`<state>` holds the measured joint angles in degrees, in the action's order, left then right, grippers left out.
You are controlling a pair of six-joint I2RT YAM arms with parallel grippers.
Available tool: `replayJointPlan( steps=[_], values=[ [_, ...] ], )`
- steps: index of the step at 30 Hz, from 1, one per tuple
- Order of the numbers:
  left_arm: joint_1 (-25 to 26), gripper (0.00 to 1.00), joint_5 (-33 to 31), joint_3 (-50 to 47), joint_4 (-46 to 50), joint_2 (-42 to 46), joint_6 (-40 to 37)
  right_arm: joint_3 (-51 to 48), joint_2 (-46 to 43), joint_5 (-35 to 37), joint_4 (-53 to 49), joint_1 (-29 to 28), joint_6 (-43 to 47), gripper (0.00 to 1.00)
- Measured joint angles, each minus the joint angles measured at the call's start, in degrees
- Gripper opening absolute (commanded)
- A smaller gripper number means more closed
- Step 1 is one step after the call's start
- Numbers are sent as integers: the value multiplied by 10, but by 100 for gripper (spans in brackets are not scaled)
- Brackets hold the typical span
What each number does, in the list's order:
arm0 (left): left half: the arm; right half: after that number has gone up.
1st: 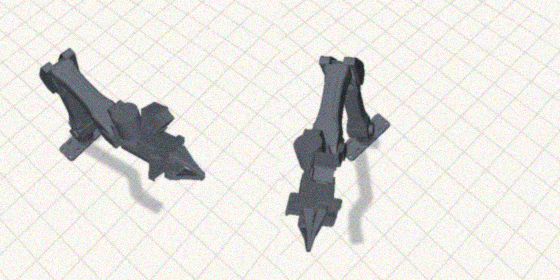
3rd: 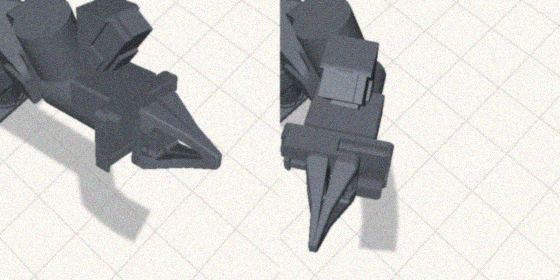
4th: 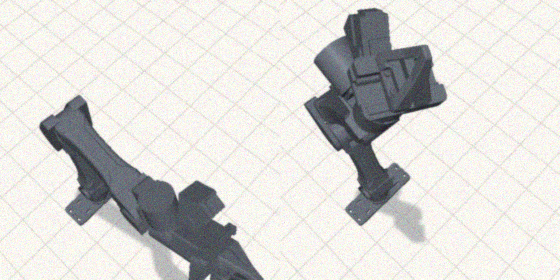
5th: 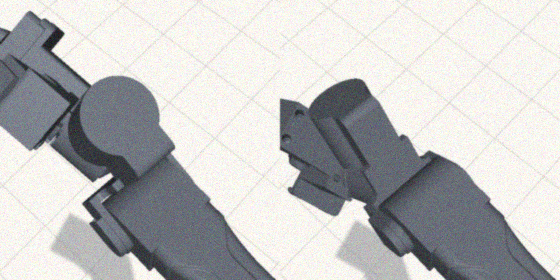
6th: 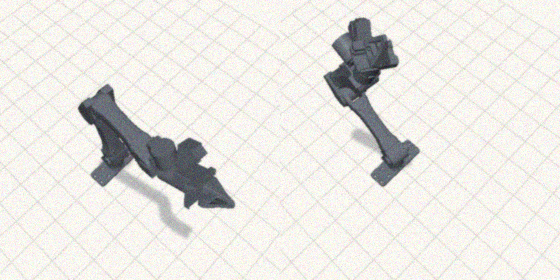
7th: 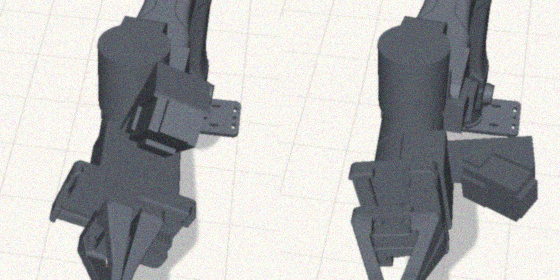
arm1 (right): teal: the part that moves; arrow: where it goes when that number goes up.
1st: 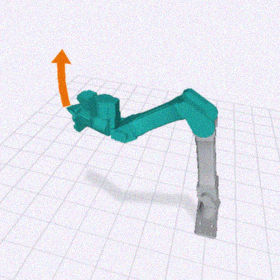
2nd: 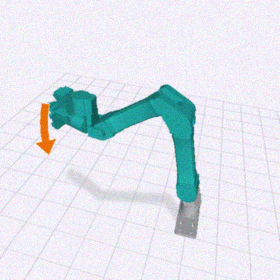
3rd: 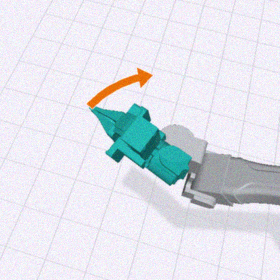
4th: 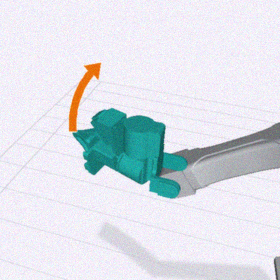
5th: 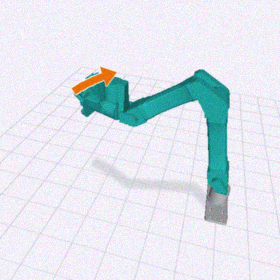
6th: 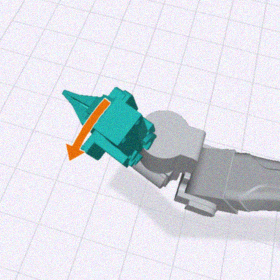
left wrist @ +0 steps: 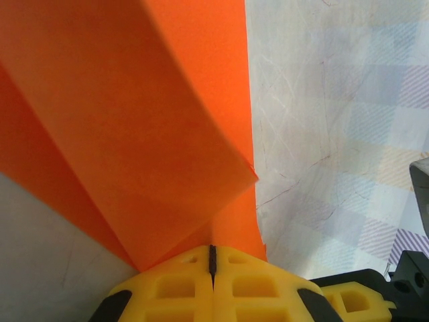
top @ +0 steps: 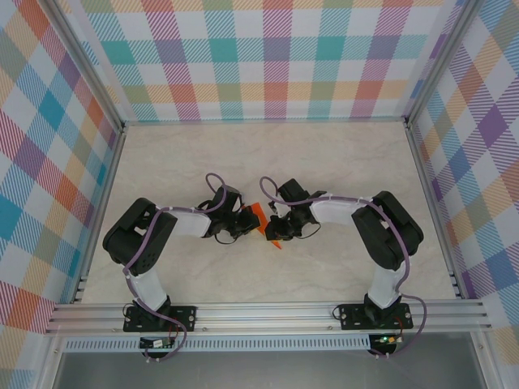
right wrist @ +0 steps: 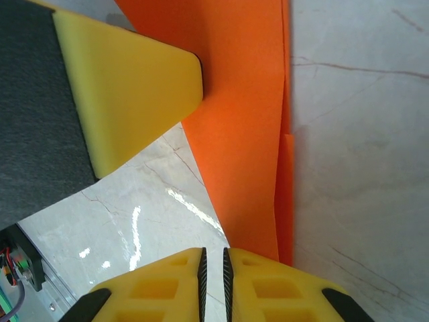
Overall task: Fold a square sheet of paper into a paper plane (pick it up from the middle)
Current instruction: Fold the wing for the fifth time at the center of the table.
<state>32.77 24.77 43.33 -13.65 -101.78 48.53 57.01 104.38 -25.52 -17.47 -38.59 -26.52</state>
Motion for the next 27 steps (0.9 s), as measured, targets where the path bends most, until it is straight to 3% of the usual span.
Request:
replayJointPlan(
  steps=[13,27],
  values=[
    [1,0,-3,3,6,0,0,-21,5,-7,28,2,3,14],
    [11,0,-5,18,50,3,-2,-115,-61,-21,73,7,14,13]
  ],
)
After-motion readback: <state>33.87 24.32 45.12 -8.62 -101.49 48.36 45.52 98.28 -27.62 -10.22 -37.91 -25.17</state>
